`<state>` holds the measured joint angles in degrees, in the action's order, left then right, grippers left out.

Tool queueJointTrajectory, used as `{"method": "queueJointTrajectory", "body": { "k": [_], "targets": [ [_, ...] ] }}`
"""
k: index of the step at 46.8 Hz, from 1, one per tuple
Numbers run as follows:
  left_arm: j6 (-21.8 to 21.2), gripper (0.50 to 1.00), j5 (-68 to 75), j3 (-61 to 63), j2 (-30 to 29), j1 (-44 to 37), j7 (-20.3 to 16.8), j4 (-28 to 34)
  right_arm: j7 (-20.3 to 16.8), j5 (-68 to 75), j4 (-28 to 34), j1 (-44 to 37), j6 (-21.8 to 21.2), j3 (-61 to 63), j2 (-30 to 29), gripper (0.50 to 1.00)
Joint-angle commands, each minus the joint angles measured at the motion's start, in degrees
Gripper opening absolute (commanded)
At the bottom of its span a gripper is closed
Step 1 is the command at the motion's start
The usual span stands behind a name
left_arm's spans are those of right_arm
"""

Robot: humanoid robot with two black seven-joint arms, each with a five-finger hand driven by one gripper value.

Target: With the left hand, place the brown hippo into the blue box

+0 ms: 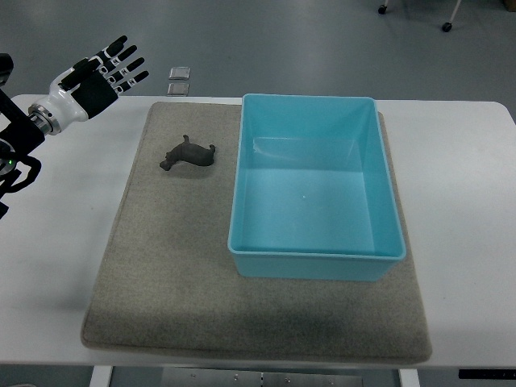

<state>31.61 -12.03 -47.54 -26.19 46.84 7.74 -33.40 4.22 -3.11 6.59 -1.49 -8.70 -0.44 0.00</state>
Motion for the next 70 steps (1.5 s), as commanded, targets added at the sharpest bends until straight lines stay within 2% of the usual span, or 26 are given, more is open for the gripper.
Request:
{"method": "queueJointTrajectory", "body": {
  "k": [1,8,14,44,52,55,59,70],
  "targets": [
    [0.03,0.999,-0.01,0.00,0.00,0.00,0.00,-0.09,0.00,0.04,0.00,0.00,0.00,0.00,0.00,0.936],
    [0.29,0.999,0.08,0.35,-0.09,0.18,0.00,0.00,0.00,0.04,0.00,0.00,0.00,0.00,0.00,0.936],
    [3.39,0.999,-0.44,0.61,-0.26,0.18,0.08,0.26,0.00,0.04,0.00,0.00,0.00,0.00,0.00,0.936],
    [3.39,0.994,0.70,1.31,-3.16,0.79,-0.09,1.49,0.00,0.04,0.00,0.00,0.00,0.00,0.00,0.936],
    [3.39,0.992,7.36,1.40,-4.04,1.67,-0.62,1.49,0.00,0.04,0.00,0.00,0.00,0.00,0.00,0.936],
    [3.39,0.992,12.46,1.31,-4.31,2.29,-1.58,1.49,0.00,0.04,0.00,0.00,0.00,0.00,0.00,0.936],
    [3.39,0.992,19.58,1.14,-4.48,2.81,-4.65,1.49,0.00,0.04,0.00,0.00,0.00,0.00,0.00,0.936],
    [3.39,0.988,38.65,1.40,-5.80,3.61,-18.01,0.61,0.00,0.04,0.00,0.00,0.00,0.00,0.00,0.936]
  ]
}}
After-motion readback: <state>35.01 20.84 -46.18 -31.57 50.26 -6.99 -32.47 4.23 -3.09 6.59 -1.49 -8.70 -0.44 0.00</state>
